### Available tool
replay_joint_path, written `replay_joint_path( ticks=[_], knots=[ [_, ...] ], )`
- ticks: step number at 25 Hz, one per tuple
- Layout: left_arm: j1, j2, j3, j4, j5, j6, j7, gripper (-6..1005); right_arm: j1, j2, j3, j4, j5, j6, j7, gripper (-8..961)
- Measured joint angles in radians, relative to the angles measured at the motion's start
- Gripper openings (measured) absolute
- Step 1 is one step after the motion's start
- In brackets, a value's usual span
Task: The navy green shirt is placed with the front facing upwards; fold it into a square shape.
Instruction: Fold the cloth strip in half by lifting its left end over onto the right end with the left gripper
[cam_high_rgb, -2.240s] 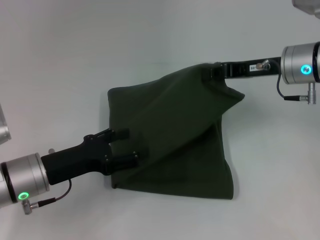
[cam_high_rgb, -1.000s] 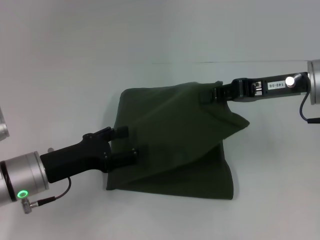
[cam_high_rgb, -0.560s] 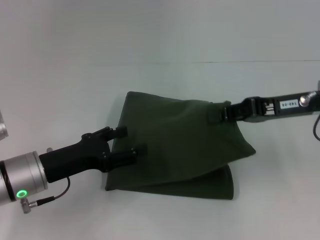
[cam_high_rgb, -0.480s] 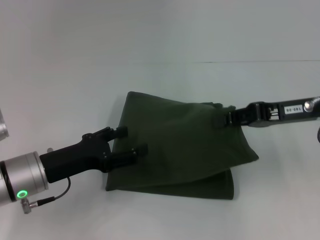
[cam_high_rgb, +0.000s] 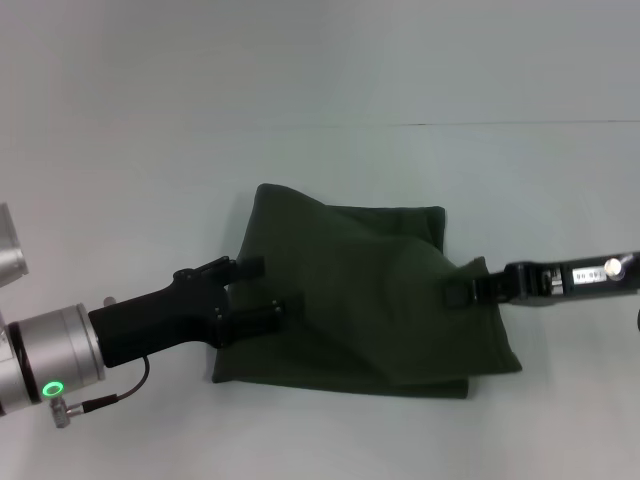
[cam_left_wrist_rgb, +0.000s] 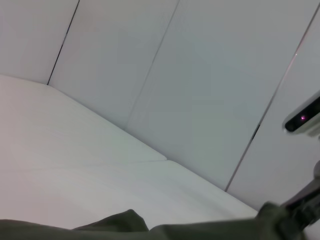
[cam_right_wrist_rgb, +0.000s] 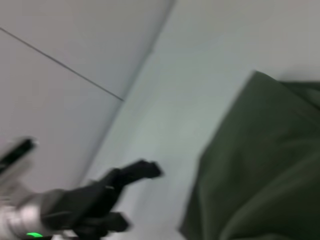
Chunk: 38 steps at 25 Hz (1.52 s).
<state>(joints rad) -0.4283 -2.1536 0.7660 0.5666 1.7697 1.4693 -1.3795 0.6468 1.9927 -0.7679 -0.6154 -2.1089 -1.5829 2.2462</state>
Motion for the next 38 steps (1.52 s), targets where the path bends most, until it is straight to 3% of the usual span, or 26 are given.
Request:
replay_joint_path(
  ticks=[6,12,17,25,31,38],
  knots=[
    [-0.005,-0.001,0.002,-0.001,0.002,-0.001,0.001,918,-0.020,-0.009,0.007,0.056,-0.029,0.085,-0.004,137],
    [-0.016,-0.002,0.004,-0.001,0.003,-0.002,0.001,918,-0.028,-0.012,0.031,0.056,-0.026,0.092,-0.004,325],
    [-0.022,-0.004,0.005,-0.001,0.003,-0.004,0.003,918,-0.032,-0.013,0.052,0.057,-0.027,0.121,0.002,574],
    [-0.025,-0.006,0.006,-0.001,0.004,-0.036,0.004,917,-0.040,-0.026,0.091,0.094,-0.025,0.134,0.012,787],
    [-0.029,-0.004,0.006,-0.001,0.004,-0.038,0.004,919,-0.057,-0.047,0.116,0.102,-0.021,0.107,0.033,879],
    [-0.038,-0.003,0.006,-0.001,0.004,-0.039,0.004,919,-0.057,-0.050,0.157,0.109,-0.020,0.073,0.046,871]
  ],
)
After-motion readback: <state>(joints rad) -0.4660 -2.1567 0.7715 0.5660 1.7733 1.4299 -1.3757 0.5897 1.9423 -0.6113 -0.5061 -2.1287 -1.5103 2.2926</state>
